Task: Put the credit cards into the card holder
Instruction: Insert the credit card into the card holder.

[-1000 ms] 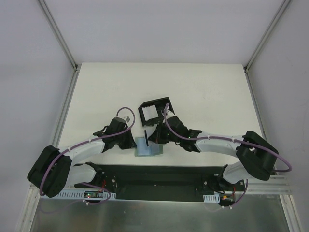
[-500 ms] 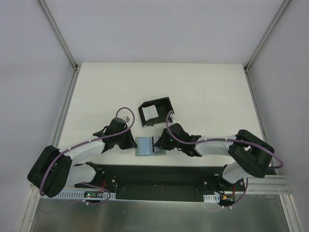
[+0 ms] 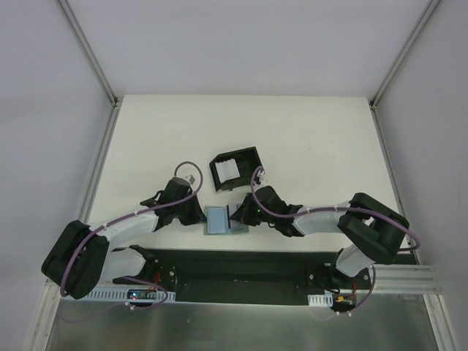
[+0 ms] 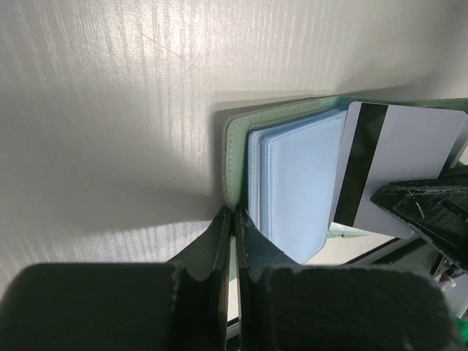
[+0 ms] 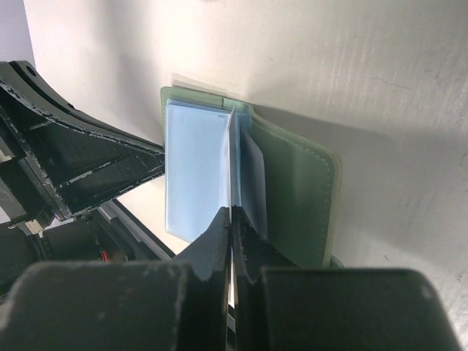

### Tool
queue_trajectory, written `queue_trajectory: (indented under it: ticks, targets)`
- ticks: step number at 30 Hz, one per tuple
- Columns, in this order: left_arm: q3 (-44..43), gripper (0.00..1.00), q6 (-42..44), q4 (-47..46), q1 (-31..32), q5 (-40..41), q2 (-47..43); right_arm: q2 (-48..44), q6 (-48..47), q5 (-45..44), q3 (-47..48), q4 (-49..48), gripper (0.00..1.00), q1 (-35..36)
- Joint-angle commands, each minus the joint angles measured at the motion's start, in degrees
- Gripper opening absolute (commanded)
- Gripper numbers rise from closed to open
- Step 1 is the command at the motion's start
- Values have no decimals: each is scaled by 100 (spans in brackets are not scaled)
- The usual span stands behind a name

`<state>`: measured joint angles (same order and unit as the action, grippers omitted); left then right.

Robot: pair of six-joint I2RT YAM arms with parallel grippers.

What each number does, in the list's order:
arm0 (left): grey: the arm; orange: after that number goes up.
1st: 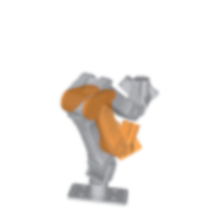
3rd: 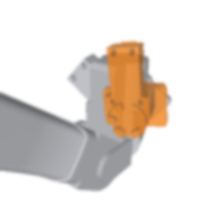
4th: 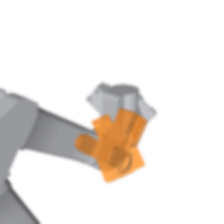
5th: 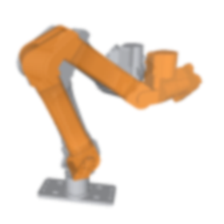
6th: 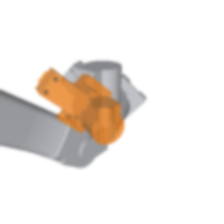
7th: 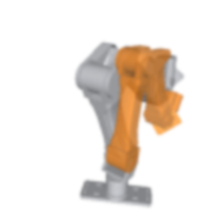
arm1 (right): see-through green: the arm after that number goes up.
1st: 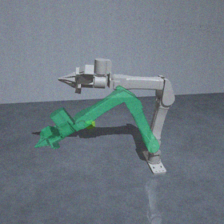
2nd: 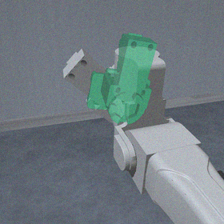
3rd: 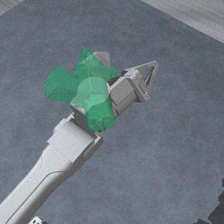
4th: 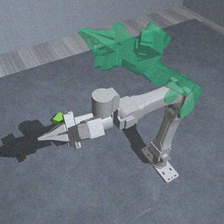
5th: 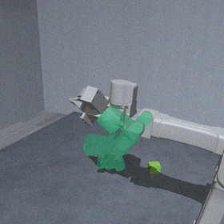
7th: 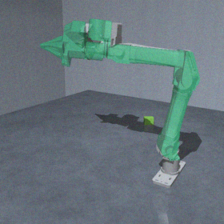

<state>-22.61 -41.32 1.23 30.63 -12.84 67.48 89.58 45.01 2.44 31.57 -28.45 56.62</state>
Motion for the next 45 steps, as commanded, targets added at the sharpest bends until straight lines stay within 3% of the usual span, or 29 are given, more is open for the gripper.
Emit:
queue_trajectory:
  ticks: [1, 20, 40, 45]
  targets:
    - [134, 0, 80, 316, -22, 256, 133, 95, 262, 398, 24, -513, 0, 42]
    - [161, 0, 203, 333, -22, 273, 125, -363, 244, 310, 95, 314, 0, -248]
    - [117, 0, 230, 342, -22, 247, 213, 569, 842, 978, -116, -864, 0, -257]
    - [125, 0, 221, 351, -22, 264, 186, 403, 834, 767, -327, -970, 0, -283]
